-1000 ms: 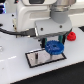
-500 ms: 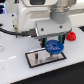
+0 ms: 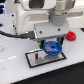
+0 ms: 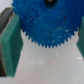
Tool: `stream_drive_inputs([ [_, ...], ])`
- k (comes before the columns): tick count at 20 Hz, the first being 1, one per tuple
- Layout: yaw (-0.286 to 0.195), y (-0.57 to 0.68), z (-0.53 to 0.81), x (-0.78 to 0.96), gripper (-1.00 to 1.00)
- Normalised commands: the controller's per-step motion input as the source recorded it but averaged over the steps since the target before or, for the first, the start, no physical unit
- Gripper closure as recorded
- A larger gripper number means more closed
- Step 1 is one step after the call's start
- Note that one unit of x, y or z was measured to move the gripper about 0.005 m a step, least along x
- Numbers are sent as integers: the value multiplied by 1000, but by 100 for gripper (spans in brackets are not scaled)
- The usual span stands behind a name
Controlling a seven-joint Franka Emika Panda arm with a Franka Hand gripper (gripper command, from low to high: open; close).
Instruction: Insert the blue gear onto the right peg, followed by the red gear
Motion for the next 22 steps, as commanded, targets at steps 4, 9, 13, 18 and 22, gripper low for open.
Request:
stream_drive_inputs([
  [4,0,22,338,491,100],
  [9,0,9,184,396,100],
  [13,0,54,168,231,100],
  [18,0,2,74,304,100],
  [22,0,23,100,189,100],
])
